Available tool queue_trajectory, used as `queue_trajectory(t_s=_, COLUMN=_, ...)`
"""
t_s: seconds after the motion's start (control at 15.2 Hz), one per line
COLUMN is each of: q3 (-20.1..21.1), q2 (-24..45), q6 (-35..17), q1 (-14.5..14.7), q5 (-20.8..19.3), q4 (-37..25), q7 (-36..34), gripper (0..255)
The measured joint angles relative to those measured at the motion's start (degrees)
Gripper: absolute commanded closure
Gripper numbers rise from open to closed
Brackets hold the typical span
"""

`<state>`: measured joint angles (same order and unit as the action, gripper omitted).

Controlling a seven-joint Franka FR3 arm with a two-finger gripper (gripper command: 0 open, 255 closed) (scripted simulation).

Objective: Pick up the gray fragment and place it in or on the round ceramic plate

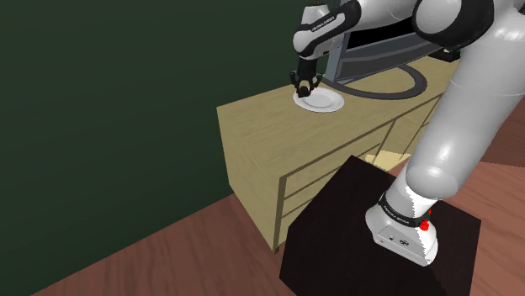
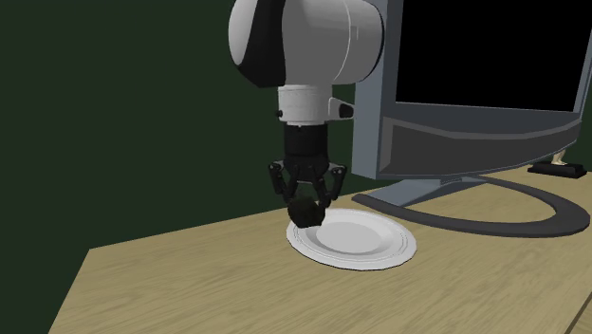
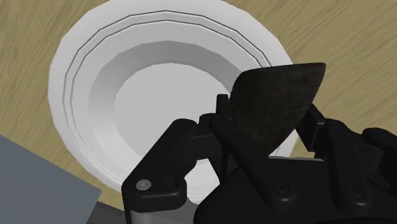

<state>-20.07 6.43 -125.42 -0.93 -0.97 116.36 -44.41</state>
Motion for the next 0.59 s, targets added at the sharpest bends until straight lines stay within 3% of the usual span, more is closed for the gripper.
queue_trajectory(t_s=0.13, q3=-2.43, q2=0.79, q6=-2.71, q1=2.31, q5=0.68, q4=1.44, q7=-0.09, gripper=255)
queue_trajectory(t_s=0.46, q3=-7.92, q2=1.71, q6=-2.92, q1=7.5, q5=1.39, q4=1.99, q7=0.61, gripper=255)
queue_trajectory(t_s=0.53, q3=-9.17, q2=1.72, q6=-2.82, q1=8.66, q5=1.66, q4=2.17, q7=0.71, gripper=0)
queue_trajectory(t_s=0.59, q3=-9.88, q2=2.47, q6=-3.2, q1=9.24, q5=2.46, q4=1.84, q7=1.39, gripper=0)
